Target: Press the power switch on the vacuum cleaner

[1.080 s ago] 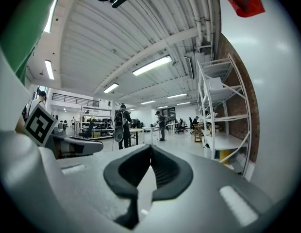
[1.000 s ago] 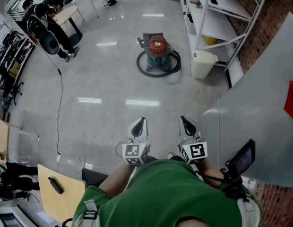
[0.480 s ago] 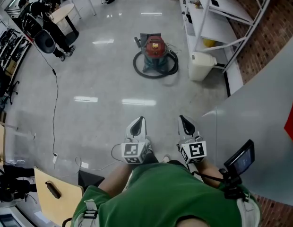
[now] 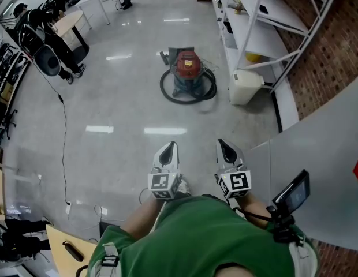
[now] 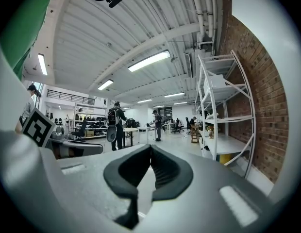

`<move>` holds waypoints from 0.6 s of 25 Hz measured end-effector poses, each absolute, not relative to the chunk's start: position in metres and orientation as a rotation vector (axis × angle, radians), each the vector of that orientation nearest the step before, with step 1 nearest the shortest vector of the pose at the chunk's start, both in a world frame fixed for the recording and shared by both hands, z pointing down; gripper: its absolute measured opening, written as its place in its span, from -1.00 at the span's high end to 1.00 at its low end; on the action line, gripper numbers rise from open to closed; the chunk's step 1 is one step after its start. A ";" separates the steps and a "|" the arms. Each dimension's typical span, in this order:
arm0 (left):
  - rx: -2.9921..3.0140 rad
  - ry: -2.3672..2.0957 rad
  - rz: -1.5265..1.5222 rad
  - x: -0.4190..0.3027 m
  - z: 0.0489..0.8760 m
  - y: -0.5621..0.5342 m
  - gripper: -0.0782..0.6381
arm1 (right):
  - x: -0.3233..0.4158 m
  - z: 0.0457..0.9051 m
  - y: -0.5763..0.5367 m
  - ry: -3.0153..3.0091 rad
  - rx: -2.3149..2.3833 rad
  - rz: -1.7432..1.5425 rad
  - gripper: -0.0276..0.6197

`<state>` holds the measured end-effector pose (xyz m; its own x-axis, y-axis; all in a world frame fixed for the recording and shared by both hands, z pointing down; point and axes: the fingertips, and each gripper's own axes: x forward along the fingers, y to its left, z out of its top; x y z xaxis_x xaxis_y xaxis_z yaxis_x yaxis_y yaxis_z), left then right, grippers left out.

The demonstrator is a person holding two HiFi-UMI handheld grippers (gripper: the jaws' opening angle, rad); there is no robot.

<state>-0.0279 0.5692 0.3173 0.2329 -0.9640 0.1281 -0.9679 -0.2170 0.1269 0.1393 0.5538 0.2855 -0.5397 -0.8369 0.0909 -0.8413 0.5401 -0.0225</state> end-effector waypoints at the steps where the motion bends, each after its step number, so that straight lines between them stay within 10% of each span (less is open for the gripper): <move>1: 2.325 -1.833 0.028 -0.033 0.317 0.565 0.76 | 0.134 0.285 0.550 -2.691 1.477 0.093 0.91; 15: 2.319 -1.741 0.018 -0.085 0.337 0.528 0.76 | 0.081 0.286 0.514 -2.629 1.544 0.093 0.91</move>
